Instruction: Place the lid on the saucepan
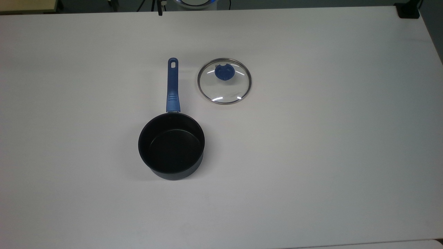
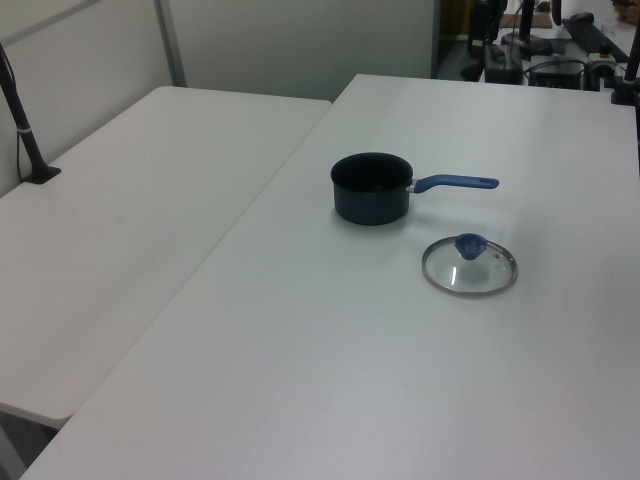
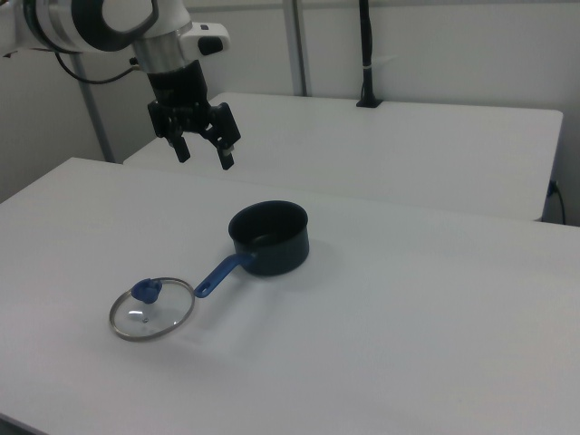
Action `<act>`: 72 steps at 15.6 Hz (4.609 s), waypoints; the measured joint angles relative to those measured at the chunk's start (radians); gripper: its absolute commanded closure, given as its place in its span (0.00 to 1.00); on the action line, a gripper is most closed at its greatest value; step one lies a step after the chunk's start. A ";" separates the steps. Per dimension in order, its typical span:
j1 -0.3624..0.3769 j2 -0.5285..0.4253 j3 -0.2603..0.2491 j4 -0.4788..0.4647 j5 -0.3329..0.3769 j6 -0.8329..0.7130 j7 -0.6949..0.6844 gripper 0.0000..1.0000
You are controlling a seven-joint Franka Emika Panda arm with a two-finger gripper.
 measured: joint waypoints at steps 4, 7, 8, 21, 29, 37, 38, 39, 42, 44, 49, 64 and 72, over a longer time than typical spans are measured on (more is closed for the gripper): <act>0.000 0.000 0.000 0.000 0.000 0.000 0.000 0.00; 0.000 0.000 0.000 0.000 0.000 0.000 0.000 0.00; 0.000 0.000 0.000 0.000 0.000 0.000 0.000 0.00; 0.055 0.009 0.089 -0.144 0.001 -0.016 -0.080 0.00; 0.066 0.039 0.219 -0.372 0.016 0.159 0.057 0.00; 0.066 0.158 0.261 -0.424 0.021 0.322 0.183 0.00; 0.066 0.169 0.267 -0.424 0.021 0.330 0.189 0.00; 0.066 0.178 0.270 -0.425 0.021 0.338 0.193 0.00; 0.066 0.200 0.273 -0.439 0.021 0.362 0.194 0.07; 0.066 0.210 0.275 -0.454 0.021 0.392 0.194 0.34; 0.066 0.215 0.279 -0.460 0.021 0.403 0.201 0.53; -0.061 0.190 0.257 0.015 0.020 0.184 0.236 0.56; -0.065 0.476 0.106 0.269 0.012 0.323 0.348 0.55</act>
